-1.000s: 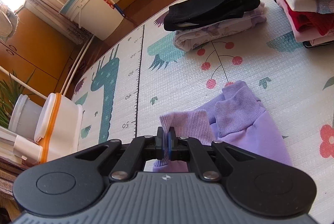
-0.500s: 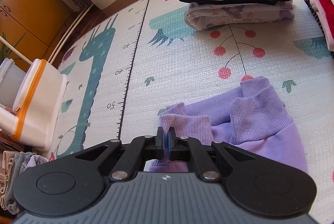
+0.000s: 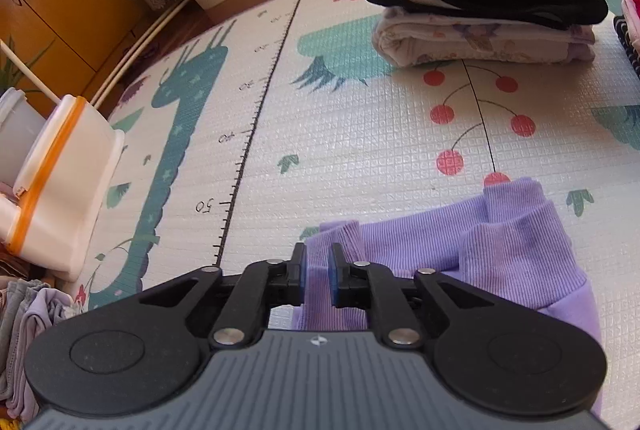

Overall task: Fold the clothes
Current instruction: 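Lower the cuff beside the other cuff and open the right gripper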

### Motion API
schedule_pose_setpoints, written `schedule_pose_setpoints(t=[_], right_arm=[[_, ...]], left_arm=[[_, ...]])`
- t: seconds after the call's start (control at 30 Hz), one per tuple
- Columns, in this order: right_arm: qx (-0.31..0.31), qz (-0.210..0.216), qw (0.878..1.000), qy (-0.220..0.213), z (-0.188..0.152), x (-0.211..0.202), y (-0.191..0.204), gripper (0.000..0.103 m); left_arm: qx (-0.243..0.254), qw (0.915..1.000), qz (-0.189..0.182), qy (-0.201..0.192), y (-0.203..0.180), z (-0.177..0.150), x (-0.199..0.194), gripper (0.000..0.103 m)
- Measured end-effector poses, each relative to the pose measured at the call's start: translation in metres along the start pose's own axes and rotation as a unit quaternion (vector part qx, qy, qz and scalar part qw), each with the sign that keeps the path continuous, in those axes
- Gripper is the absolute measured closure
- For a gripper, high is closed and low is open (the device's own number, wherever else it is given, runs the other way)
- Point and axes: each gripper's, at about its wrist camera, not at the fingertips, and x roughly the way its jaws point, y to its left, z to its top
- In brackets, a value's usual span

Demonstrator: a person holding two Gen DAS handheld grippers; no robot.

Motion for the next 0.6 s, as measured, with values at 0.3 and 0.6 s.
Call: schedule_pose_setpoints(t=[0.3, 0.6], right_arm=[[-0.139, -0.043, 0.989, 0.025, -0.032, -0.022, -0.011, 0.069], [-0.086, -0.013, 0.995, 0.044, -0.045, -0.009, -0.029, 0.091]], left_arm=[[0.018, 0.9997, 0.018, 0.002, -0.01, 0.003, 0.004, 0.051], [0.046, 0.9937, 0.101, 0.012, -0.024, 0.001, 0.013, 0.085]])
